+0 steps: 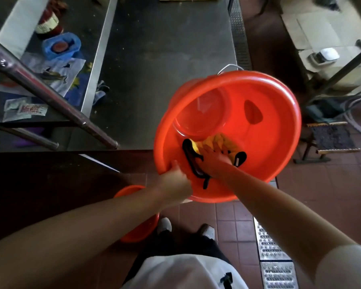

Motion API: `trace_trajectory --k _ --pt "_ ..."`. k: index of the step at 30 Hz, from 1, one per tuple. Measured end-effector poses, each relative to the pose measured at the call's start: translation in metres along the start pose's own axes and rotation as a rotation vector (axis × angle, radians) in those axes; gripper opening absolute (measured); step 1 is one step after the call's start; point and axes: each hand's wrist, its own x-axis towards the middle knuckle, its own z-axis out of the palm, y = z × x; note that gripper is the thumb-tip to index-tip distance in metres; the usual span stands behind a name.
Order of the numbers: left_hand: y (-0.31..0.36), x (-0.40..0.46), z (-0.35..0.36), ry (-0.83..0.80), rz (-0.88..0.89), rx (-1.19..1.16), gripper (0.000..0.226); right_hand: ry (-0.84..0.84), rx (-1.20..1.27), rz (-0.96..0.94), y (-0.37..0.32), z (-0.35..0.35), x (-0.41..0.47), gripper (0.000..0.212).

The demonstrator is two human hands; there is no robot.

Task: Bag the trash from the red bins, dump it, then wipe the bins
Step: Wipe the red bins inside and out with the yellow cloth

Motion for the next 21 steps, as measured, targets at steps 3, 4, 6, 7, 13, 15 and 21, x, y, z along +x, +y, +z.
trace_trajectory --k 3,4,6,7,13,15,21 --pt "-0.001 -0.001 -0.003 -0.001 -0.047 -0.043 0.031 -0.029 0.068 -0.020 -0.002 0.001 -0.045 0.070" --pt "-0.001 -0.002 -0.004 0.012 -0.050 -0.037 0.032 -0.034 0.078 -0.027 -0.001 0.002 -0.061 0.072" --pt "-0.003 -0.004 -0.005 0.028 -0.039 0.013 0.027 -0.020 0.068 -0.050 0.002 0.005 -0.090 0.077" --pt "-0.005 -0.005 -0.005 0.028 -0.032 0.042 0.025 -0.006 0.064 -0.068 0.004 0.006 -0.103 0.080" --pt "-0.019 -0.014 -0.007 0.023 0.004 0.075 0.015 0.033 -0.070 -0.127 0.001 0.006 -0.128 0.111" --pt "-0.023 -0.016 -0.004 0.043 -0.007 0.072 0.017 0.047 -0.077 -0.136 0.000 0.006 -0.126 0.115" --pt "-0.046 -0.030 0.000 0.082 -0.116 0.177 0.043 0.047 -0.249 -0.188 0.015 -0.004 -0.123 0.116"
